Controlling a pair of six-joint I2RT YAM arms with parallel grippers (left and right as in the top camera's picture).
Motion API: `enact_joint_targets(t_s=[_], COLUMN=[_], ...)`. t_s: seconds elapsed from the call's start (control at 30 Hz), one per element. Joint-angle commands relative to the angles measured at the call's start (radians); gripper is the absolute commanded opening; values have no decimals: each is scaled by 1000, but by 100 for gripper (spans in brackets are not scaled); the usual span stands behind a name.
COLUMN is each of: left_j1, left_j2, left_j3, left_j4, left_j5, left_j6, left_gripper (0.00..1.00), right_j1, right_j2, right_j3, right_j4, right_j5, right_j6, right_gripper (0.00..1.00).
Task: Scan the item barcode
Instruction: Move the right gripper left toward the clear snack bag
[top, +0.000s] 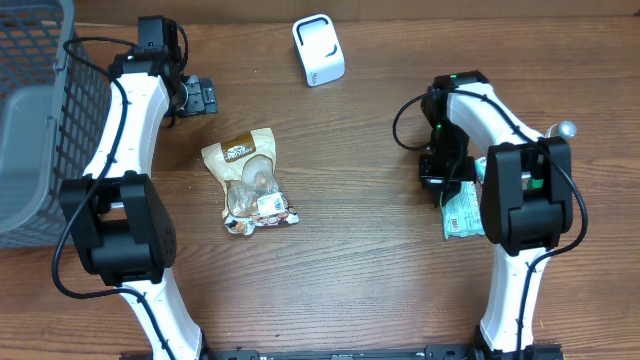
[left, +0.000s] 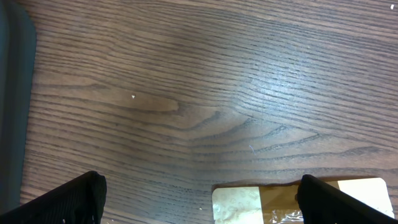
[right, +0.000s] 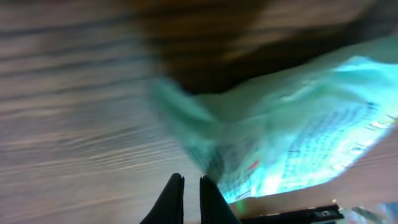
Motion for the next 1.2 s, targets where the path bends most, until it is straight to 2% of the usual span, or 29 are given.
enact_joint_targets(t_s=[0.0, 0.3, 0.6, 0.97, 1.1, 1.13, 1.17], left_j1=[-1, -1, -1, -1, -1, -1, -1], left_j2=[-2, -2, -2, -2, -2, -2, -2], left_j3=[18, 18, 18, 18, 18, 18, 18], left_j4=[1, 1, 1, 1, 1, 1, 1], left_j5=[-12, -12, -12, -12, -12, -12, -12], left_j6=[-10, -10, -10, -10, -10, -10, -10], left_gripper=[99, 99, 99, 100, 100, 100, 100], right_j1=[-14, -11, -11, 82, 143, 163, 177], right_j2=[-5, -5, -5, -5, -5, -5, -5], right_j3=[-6, -6, -6, -6, -6, -6, -6], right_j4=[2, -16, -29, 18, 135, 184, 218], right_j5=[63, 66, 161, -123, -294, -344, -373], right_j6=[29, 29, 49, 40, 40, 40, 40], right_gripper=[8, 8, 8, 12, 22, 28, 38])
